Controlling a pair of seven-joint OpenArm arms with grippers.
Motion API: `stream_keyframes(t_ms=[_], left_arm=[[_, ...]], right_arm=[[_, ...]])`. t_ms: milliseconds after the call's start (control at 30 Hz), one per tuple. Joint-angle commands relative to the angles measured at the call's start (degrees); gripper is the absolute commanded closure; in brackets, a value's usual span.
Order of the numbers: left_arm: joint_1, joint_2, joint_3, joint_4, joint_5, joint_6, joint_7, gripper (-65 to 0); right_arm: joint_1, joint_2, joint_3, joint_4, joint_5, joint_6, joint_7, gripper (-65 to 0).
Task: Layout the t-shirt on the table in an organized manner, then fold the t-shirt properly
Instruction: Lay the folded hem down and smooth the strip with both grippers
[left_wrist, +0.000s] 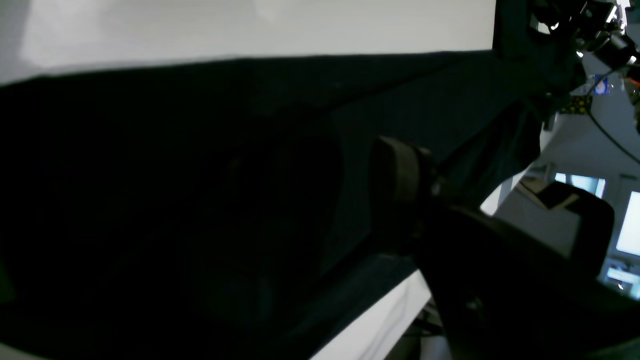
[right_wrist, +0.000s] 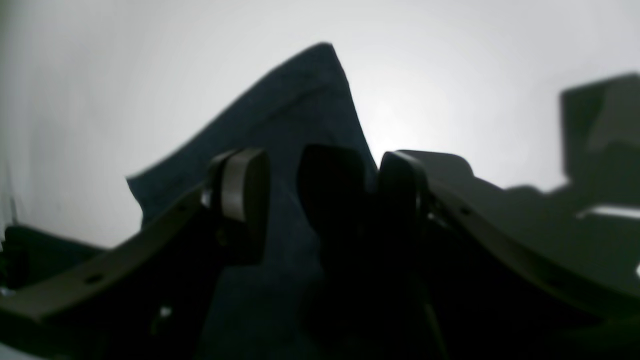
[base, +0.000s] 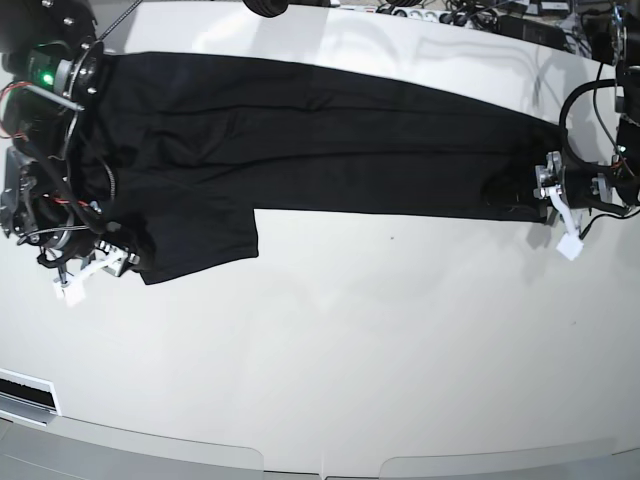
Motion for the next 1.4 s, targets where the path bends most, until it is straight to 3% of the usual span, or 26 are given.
stream_keyframes(t_ms=[0,233,267,400,500,567,800,1067,1367], left_arm=[[-0.98,-1.68,-0.13,0.31,1.01,0.16,-1.01,-33.3],[-1.25,-2.01,-0.11,0.31,1.01,0.16,-1.60,-33.3],[-1.27,-2.10,-0.11,0.31,0.98,0.16,-1.64,-33.3],[-1.27,-2.16,-0.11,0.31,0.77,0.16,-1.64,-33.3],[-1.27,-2.12,-0.11,0.31,0.77,0.16,-1.84,-33.3],[-1.27,-2.12,-0.11,0.31,0.77,0.16,-2.21,-33.3],[-1.27,-2.23,-0.11,0.31,0.79,0.16,-3.10,-33.3],[-1.29,-2.23,-0.11,0.31,0.77,0.16,-3.15,-33.4],[-1.64,-2.23,-0.11,0.31,0.74,0.16,-3.54,-33.3]], right_arm=[[0.96,-0.46,-0.04,0.33,-0.13,1.33,-1.31,-36.9],[1.18,-1.40,-0.04,0.74,6.12,2.61,-2.08,-34.5],[1.55,-1.36,-0.04,0.87,6.14,2.61,-2.08,-30.3],[2.62,-0.42,-0.04,1.27,6.14,2.61,-3.10,-0.2],[2.73,0.17,-0.04,4.04,6.93,2.61,-7.50,0.0],[2.54,0.20,-0.04,6.64,10.40,2.61,-13.27,0.0],[-4.96,0.17,-0.04,20.65,32.09,2.61,-31.06,0.0],[-19.19,0.20,-0.04,40.94,48.52,2.61,-31.97,0.0],[-32.41,0.20,-0.04,55.82,50.25,2.61,-31.97,0.0]])
